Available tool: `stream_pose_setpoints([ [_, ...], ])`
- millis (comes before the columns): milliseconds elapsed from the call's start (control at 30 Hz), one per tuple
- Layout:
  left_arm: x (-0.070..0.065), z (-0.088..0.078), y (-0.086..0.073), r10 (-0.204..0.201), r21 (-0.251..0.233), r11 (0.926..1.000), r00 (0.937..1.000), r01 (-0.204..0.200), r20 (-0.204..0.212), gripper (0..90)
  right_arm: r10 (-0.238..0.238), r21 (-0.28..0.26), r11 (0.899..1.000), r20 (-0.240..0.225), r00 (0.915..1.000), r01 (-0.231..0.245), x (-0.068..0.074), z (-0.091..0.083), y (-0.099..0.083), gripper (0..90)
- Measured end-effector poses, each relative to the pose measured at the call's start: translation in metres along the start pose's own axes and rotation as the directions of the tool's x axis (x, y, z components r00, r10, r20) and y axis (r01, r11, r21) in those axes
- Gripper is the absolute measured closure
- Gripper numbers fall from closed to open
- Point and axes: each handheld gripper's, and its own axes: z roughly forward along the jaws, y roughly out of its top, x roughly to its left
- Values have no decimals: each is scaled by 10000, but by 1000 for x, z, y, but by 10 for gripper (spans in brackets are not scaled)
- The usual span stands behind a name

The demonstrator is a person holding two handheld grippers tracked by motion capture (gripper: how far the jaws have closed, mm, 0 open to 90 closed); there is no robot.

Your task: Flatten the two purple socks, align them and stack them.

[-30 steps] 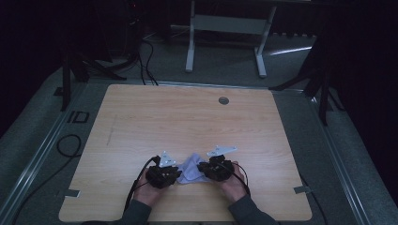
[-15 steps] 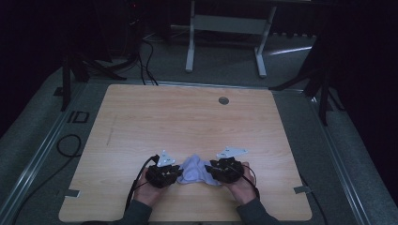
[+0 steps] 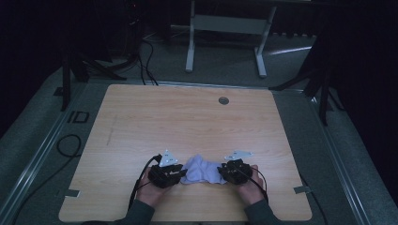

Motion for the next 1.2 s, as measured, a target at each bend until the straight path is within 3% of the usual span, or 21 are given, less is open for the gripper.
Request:
stream_pose_setpoints([
  [233,-6,16,2,365,534,9979,9993,-359,-104,690,-26,55,10000,-48,10000,26,1,2,0,721],
  [367,-6,21,2,420,816,9958,9990,-405,-163,810,-1,28,10000,-79,10000,1,1,3,-1,720],
  [433,-6,20,3,447,769,9961,9987,-426,-247,859,25,13,10000,-91,10000,-25,1,3,-1,720],
  [633,-9,6,7,523,514,9974,9974,-498,-486,865,70,-14,10000,-107,9999,-70,1,3,-2,719],
  [767,-10,1,5,359,684,9971,9976,-318,-599,864,103,-4,9999,-148,9998,-103,1,3,-2,717],
  [933,-11,3,0,285,1066,9941,9974,-213,-668,825,-6,-14,10000,-175,9998,6,3,4,-2,715],
  [1067,-7,-1,1,167,576,9983,9963,-119,-847,696,2,-29,10000,-210,9998,-2,2,4,-2,714],
  [1200,2,-4,5,-345,158,9992,9937,364,-1064,686,26,-35,10000,-202,9998,-27,2,4,-2,714],
])
